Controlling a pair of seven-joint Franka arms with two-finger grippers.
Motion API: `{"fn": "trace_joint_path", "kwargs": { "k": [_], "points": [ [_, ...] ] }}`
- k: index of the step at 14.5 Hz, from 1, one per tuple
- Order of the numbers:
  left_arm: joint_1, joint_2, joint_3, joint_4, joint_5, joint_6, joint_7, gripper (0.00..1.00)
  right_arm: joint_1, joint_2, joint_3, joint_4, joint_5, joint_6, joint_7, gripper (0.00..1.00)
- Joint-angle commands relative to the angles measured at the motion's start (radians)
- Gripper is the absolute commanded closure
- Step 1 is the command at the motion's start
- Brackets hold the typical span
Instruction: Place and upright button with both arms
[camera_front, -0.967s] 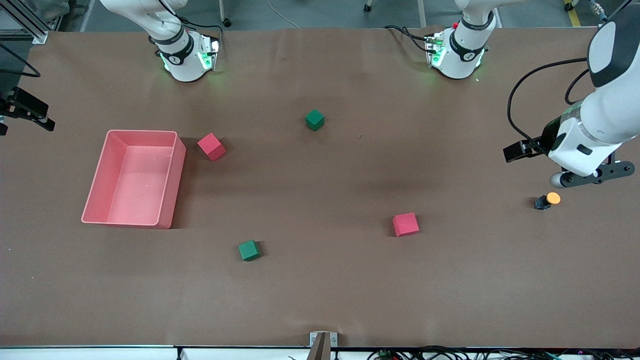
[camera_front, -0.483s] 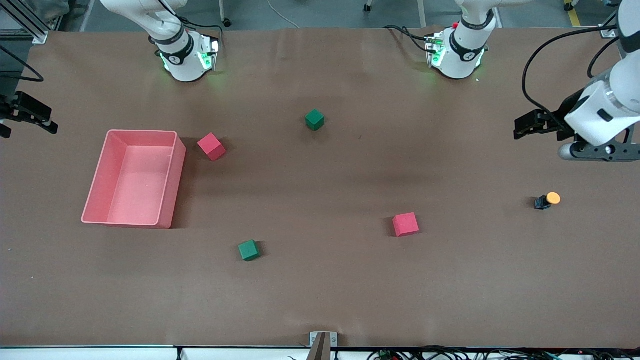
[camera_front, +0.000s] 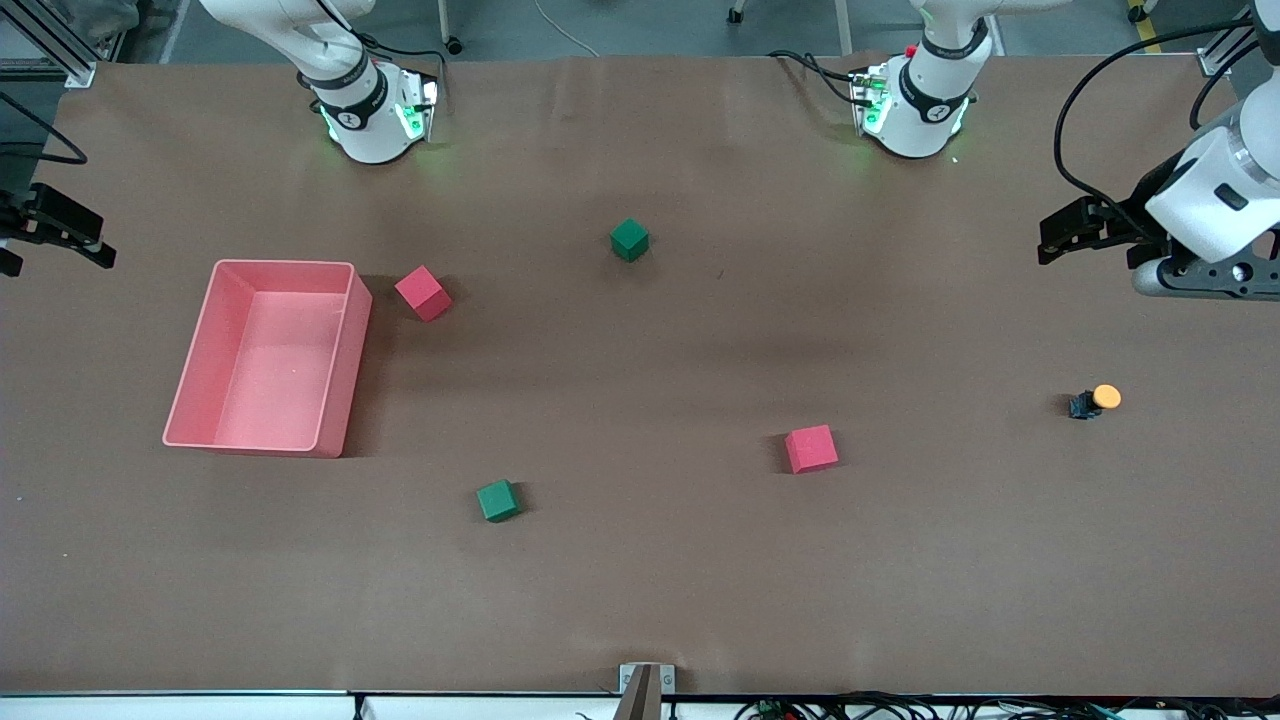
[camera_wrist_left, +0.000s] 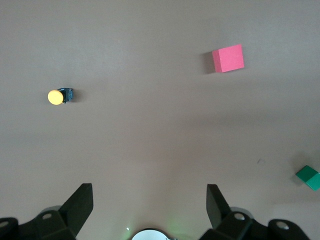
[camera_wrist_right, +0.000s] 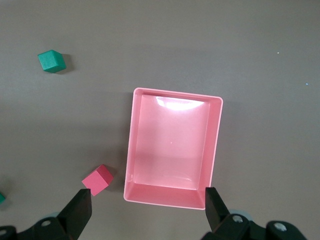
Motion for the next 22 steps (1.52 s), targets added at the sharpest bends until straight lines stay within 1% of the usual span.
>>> {"fn": "trace_joint_path", "kwargs": {
  "k": [1, 4, 8, 10, 14, 19, 22],
  "points": [
    [-0.006, -0.062, 0.013, -0.05, 0.001, -0.002, 0.015, 0.0, -0.012, 0.013, 0.005, 0.015, -0.006, -0.011, -0.01, 0.0],
    [-0.006, -0.085, 0.013, -0.059, 0.001, -0.002, 0.019, 0.0, -0.012, 0.013, 0.005, 0.015, -0.008, -0.011, -0.01, 0.0],
    [-0.005, -0.125, 0.015, -0.063, 0.008, 0.039, 0.019, 0.0, -0.018, 0.015, 0.005, 0.015, -0.006, -0.013, -0.01, 0.0],
    [-0.006, -0.128, 0.015, -0.067, 0.009, 0.041, 0.019, 0.0, -0.018, 0.015, 0.005, 0.015, -0.008, -0.013, -0.01, 0.0],
    [-0.011, -0.155, 0.013, -0.114, 0.008, 0.078, 0.0, 0.0, -0.017, 0.015, 0.005, 0.015, -0.006, -0.013, -0.011, 0.0],
    [-0.011, -0.156, 0.012, -0.108, 0.009, 0.095, 0.002, 0.0, -0.017, 0.019, 0.005, 0.015, -0.006, -0.013, -0.011, 0.0],
    [-0.011, -0.156, 0.007, -0.108, 0.029, 0.113, 0.002, 0.0, -0.012, 0.019, 0.005, 0.015, -0.006, -0.013, -0.011, 0.0]
  ]
}}
